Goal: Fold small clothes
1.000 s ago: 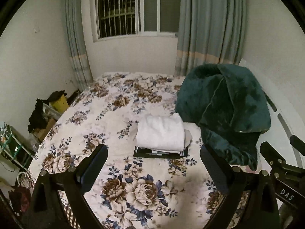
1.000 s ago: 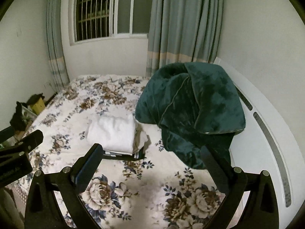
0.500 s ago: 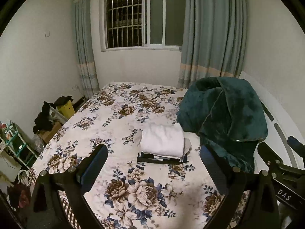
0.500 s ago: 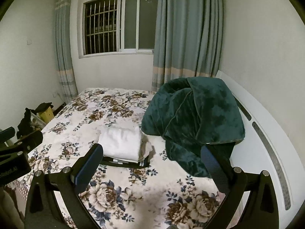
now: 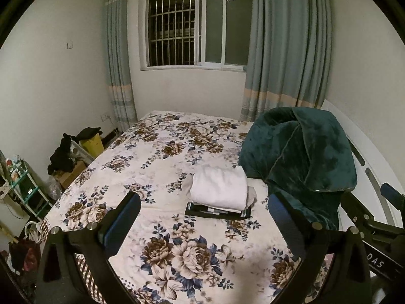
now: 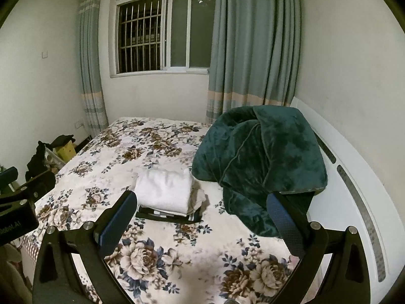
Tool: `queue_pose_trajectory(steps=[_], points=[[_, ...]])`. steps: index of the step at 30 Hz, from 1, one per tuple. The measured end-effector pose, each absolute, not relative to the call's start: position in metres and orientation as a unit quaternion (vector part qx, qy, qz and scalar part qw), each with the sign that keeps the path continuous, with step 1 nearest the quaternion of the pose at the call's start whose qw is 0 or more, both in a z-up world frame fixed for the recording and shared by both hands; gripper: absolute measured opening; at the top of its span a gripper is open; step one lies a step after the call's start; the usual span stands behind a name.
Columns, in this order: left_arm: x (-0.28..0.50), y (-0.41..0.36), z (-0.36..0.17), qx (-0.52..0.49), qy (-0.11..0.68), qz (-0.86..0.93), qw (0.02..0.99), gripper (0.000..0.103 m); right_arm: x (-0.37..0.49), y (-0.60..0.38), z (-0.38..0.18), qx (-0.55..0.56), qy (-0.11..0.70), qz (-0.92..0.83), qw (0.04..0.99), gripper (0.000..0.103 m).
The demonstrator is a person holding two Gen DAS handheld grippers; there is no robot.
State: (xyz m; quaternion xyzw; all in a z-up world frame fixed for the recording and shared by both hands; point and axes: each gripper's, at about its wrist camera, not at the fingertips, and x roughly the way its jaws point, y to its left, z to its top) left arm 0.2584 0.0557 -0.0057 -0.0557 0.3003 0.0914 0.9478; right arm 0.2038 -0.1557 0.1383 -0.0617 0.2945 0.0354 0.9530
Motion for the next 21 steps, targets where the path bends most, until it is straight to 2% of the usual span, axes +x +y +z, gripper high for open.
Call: queue_pose_trajectory(steps=[21], points=[[0.246,0.055,-0.002,-0.051,0.302,0.099,0.947,0.103,0.200,-0.156,0.143,-0.060,0.291,0.043,0.954,0.103]])
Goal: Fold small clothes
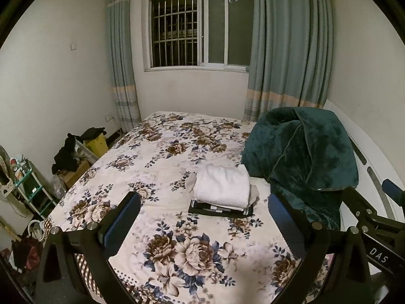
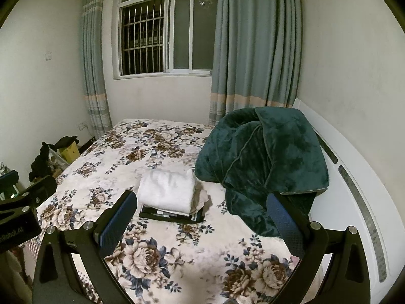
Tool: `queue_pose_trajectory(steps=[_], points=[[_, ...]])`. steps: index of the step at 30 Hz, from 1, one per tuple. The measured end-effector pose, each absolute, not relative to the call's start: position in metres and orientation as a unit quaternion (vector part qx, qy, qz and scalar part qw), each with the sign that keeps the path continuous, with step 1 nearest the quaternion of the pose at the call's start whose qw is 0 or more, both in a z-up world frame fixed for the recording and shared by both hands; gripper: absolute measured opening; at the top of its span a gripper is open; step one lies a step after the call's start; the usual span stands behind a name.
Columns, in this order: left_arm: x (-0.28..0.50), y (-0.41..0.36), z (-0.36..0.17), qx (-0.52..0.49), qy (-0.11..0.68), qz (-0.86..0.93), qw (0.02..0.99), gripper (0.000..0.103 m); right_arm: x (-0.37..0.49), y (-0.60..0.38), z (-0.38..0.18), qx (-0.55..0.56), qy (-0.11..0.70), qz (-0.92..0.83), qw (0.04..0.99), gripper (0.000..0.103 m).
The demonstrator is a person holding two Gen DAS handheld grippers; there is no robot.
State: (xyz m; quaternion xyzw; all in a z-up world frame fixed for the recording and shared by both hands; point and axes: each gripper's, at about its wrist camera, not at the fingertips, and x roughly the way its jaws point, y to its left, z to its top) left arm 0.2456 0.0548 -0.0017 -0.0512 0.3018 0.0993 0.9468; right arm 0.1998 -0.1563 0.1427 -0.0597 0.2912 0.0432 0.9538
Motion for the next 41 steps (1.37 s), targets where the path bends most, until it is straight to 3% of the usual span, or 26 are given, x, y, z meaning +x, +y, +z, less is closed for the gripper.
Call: queue_pose_trajectory(steps=[41], points=[[0.232,0.054,-0.004,-0.046,0.295,0.123,0.947,0.103,0.195,-0.150,0.140,-0.058,0.285,0.042,0.956,0.103]])
